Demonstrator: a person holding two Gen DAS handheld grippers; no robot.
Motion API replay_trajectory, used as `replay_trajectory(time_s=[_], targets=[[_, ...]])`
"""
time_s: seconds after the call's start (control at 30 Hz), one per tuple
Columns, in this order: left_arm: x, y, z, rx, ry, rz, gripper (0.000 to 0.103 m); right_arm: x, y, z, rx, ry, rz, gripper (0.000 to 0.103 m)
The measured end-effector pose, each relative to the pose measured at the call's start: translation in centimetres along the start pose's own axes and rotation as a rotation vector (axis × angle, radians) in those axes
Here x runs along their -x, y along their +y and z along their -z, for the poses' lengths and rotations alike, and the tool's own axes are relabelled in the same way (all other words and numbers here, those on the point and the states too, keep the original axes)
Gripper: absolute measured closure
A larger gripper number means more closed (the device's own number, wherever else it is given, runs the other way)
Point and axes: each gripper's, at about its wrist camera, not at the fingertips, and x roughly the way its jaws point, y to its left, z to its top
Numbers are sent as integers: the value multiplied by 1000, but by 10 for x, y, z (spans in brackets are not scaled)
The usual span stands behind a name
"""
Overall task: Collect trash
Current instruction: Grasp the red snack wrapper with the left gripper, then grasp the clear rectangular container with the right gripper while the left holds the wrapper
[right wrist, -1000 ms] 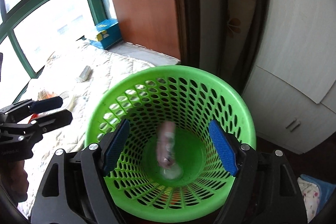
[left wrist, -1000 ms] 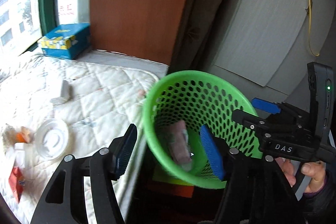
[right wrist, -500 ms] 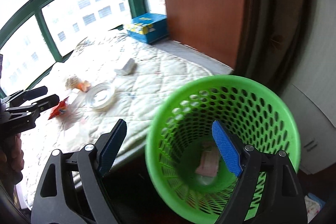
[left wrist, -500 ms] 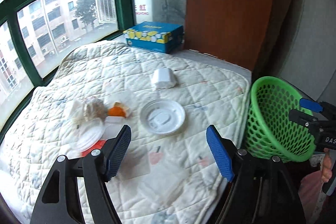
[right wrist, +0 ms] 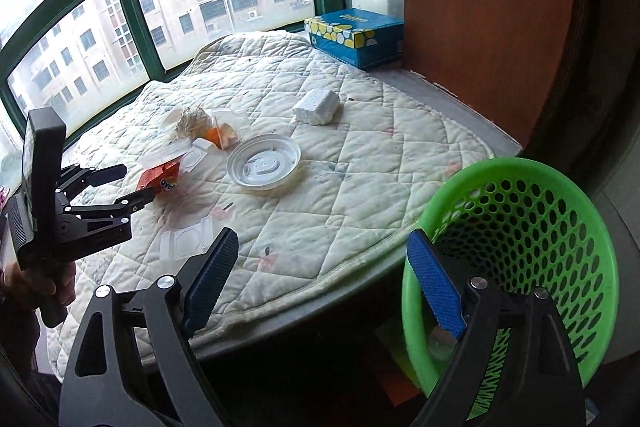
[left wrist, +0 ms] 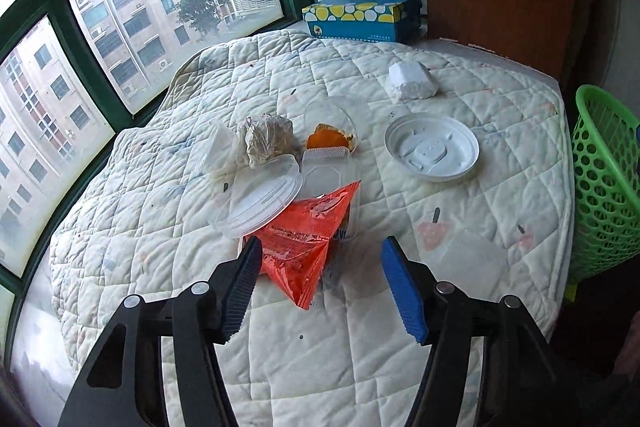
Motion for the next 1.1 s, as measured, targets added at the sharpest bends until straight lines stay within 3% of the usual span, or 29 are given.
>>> replay_trajectory(time_s=[0.27,0.47,0.8,1.1], targets=[[-22,6,3,-4,38,-30,72,-16,17,6,25,49,-27,17],[-12,12,1,26,22,4,95,-27,29,11,44,75,-59,16],[26,28,-3,111,-23,110,99,-54,66,23,118,124,-136,8],[57,43,-6,143,-73,138,100,-90,106,24,221,150,-148,5]])
